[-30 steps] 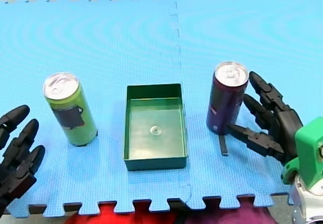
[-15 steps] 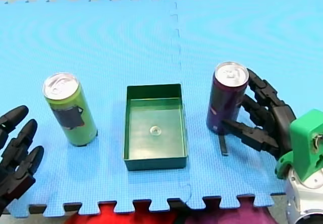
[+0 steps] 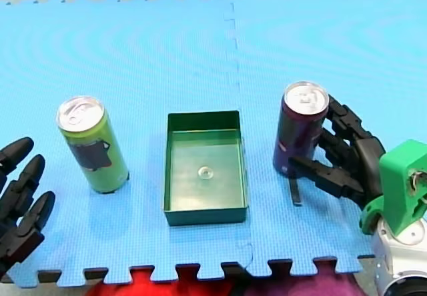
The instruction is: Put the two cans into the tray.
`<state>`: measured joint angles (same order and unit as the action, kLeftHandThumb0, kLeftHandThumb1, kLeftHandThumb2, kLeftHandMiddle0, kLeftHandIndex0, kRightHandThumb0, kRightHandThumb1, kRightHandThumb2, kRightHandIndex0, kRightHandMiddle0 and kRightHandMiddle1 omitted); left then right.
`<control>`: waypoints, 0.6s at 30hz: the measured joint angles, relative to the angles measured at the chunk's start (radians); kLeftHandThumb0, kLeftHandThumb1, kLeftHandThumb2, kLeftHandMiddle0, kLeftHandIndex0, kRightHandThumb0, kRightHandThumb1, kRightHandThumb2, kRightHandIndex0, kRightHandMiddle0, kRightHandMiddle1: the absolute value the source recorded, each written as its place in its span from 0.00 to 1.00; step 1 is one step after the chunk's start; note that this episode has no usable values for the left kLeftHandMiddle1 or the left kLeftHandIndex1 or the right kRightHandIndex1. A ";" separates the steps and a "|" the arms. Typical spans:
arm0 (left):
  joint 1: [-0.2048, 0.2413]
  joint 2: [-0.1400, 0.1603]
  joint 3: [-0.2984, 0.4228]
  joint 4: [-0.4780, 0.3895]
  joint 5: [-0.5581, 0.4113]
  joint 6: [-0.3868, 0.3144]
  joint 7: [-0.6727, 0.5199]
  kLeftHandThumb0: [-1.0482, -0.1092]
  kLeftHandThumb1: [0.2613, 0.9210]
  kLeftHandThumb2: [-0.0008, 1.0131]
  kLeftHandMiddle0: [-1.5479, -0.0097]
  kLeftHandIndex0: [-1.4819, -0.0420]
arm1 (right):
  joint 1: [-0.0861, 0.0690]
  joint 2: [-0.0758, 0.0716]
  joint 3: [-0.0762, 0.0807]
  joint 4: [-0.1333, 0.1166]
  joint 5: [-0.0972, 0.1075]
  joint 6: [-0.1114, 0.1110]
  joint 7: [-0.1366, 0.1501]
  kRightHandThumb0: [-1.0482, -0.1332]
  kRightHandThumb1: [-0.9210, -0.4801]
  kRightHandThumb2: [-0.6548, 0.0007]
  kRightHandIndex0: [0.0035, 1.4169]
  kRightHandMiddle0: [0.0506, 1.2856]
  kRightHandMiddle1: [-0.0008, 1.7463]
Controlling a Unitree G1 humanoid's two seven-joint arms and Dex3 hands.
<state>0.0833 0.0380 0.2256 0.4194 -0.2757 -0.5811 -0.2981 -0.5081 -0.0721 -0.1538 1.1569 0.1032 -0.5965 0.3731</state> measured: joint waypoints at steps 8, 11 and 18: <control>0.007 0.000 -0.003 -0.019 -0.003 0.020 0.001 0.00 1.00 0.46 0.83 0.98 | -0.007 0.003 -0.002 0.003 0.000 -0.003 0.004 0.00 0.28 0.99 0.21 0.17 0.01; 0.010 0.000 -0.005 -0.025 -0.001 0.023 0.003 0.00 1.00 0.46 0.83 0.98 | -0.013 0.003 -0.001 0.005 -0.001 -0.003 0.004 0.00 0.28 0.99 0.21 0.17 0.00; 0.014 0.003 -0.010 -0.033 0.015 0.030 0.011 0.00 1.00 0.47 0.83 0.97 | -0.024 0.003 -0.001 0.016 -0.004 -0.003 0.014 0.00 0.27 0.99 0.21 0.16 0.00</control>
<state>0.0969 0.0407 0.2159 0.3869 -0.2605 -0.5508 -0.2871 -0.5326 -0.0687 -0.1545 1.1725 0.0996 -0.5995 0.3873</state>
